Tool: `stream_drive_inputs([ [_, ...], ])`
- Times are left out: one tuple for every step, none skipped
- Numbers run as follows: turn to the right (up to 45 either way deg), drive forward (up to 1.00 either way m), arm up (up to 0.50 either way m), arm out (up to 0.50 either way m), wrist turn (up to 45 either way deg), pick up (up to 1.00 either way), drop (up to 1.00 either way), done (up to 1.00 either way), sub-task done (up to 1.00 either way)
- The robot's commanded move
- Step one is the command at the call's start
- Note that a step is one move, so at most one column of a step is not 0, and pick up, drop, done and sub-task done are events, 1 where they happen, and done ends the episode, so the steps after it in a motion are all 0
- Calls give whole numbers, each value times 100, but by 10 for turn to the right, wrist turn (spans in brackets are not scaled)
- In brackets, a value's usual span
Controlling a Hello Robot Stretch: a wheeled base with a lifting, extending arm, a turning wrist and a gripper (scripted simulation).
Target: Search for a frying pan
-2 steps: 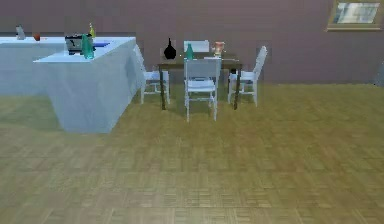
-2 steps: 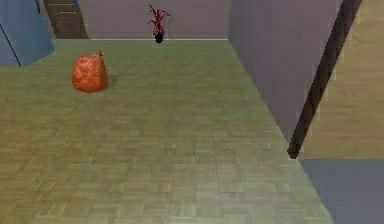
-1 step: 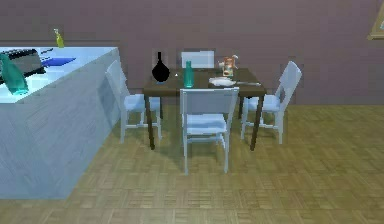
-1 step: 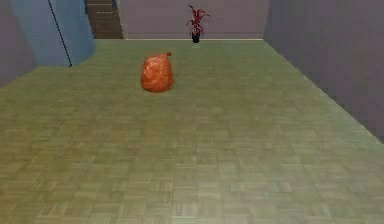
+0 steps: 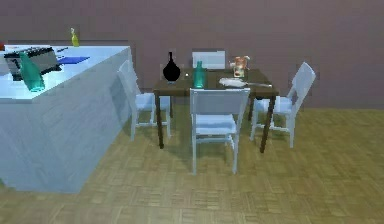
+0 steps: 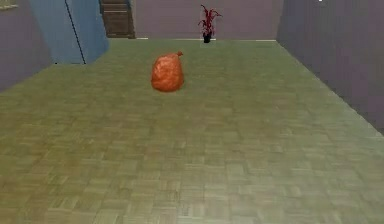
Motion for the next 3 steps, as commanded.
stream_drive_inputs([
  [0, 90, 0, 0, 0, 0, 0, 0, 0],
  [240, 0, 0, 0, 0, 0, 0, 0, 0],
  [0, 0, 0, 0, 0, 0, 0, 100, 0],
])
